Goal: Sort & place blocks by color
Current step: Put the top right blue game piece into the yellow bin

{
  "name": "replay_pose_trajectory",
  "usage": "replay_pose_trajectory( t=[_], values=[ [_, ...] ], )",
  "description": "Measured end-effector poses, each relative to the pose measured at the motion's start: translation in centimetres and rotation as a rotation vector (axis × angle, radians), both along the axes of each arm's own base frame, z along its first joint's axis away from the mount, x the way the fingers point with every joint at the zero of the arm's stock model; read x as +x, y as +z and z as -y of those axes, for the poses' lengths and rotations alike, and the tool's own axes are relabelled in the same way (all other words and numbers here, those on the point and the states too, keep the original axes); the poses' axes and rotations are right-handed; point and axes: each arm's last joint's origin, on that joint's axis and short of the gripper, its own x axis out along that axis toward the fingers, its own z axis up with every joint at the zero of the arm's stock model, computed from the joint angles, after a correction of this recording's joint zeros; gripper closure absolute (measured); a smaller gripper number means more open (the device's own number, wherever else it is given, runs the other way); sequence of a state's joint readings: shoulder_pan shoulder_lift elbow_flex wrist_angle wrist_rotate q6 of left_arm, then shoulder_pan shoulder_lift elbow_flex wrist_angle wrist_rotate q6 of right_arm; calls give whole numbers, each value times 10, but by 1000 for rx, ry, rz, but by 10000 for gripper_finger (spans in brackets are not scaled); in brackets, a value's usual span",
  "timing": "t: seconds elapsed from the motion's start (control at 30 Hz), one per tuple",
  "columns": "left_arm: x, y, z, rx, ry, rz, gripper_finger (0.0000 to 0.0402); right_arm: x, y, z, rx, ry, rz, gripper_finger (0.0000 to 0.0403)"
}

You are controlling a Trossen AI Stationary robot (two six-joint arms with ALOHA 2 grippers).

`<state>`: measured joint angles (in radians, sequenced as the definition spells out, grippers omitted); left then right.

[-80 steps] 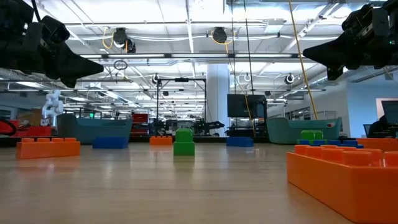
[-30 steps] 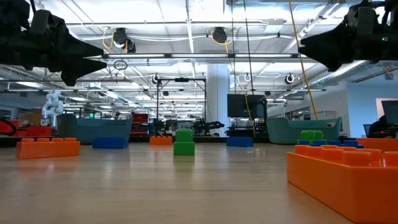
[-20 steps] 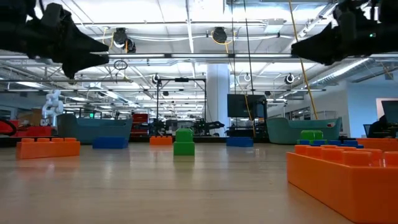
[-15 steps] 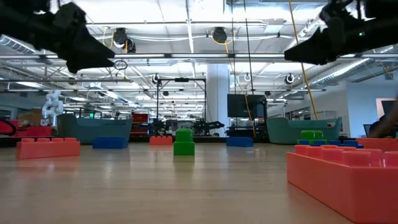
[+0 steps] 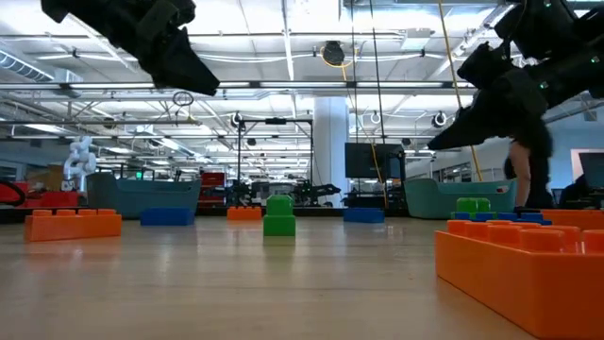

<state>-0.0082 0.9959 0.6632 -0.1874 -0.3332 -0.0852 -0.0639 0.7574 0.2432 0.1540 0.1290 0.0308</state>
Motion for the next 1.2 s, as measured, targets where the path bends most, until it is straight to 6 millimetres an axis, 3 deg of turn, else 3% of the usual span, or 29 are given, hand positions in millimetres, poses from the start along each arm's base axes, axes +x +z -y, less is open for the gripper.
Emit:
replay_pose_trajectory(
  t=[0.3, 0.67, 0.97, 1.1, 1.2],
  values=[
    [7, 0, 2, -29, 7, 42, 195, 6, 15, 1, -79, 23, 151, 189],
    [8, -5, 1, -75, 49, 16, 195, 39, 55, 11, -131, -12, -23, 189],
    [8, -15, -6, -38, 77, -77, 191, 71, 42, 24, -135, -166, -295, 160],
    [14, -22, -7, 9, 60, -116, 172, 84, 37, 30, -115, -207, -300, 137],
    [25, -18, -15, 55, 68, -38, 158, 94, 35, 36, -102, -229, -285, 125]
  ],
)
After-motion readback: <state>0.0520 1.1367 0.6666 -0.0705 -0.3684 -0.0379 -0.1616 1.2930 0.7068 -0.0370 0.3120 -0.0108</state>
